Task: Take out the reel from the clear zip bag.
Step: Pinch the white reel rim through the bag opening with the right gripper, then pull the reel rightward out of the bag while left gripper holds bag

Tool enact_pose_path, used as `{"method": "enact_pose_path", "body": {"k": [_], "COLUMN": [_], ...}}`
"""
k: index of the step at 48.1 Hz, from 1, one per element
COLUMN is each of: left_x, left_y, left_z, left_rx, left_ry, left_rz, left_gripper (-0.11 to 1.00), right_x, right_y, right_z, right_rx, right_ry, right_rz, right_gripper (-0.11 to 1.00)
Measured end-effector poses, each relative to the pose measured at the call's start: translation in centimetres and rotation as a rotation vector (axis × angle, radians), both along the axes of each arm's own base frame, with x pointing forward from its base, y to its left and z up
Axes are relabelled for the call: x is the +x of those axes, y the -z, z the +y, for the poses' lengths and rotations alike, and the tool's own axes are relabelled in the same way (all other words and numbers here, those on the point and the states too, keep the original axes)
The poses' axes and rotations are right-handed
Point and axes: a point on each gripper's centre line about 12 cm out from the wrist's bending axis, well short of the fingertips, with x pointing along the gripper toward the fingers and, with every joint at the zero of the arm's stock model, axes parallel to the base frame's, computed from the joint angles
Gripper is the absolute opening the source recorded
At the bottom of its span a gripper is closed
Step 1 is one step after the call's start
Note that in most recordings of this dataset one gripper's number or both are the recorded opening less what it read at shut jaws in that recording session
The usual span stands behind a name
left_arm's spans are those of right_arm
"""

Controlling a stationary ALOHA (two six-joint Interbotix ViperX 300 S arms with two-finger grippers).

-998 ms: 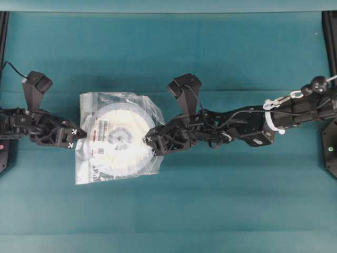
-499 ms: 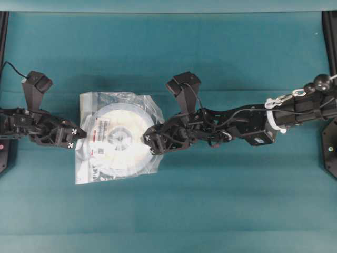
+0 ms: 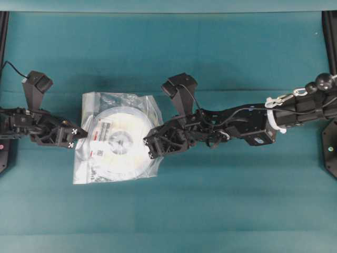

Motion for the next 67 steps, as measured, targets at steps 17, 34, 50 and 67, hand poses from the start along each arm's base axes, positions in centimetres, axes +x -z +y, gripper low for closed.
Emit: {"method": "enact_pose_path", "body": {"k": [17,34,50,67], "left_x": [0.2,0.1,0.1,0.1], "left_y": [-0.1,-0.1,0.0,-0.1], "left_z": [0.0,0.0,0.0,0.0], "left_rx": [0.003,0.001,0.002,0.002], "left_ry": [0.004,0.003,0.004,0.004], "left_rz": [-0.007,-0.001,0.0,-0.001], "left_gripper": [0.02,0.02,0.02,0.02], "right_x": [-1.7,-4.5,-6.3,-9.1], "right_y": [0.8,1.7,1.5,1.1], "right_z": [-0.7,-0.5,-0.4,-0.4], "right_rx": [0.006,0.007,0.005,-0.002], "right_ry": [0.012,0.012,0.014,0.018], "right_rz": [0.05,0.098,0.108,0.112], "right_gripper": [0.05,0.05,0.05,0.05]}}
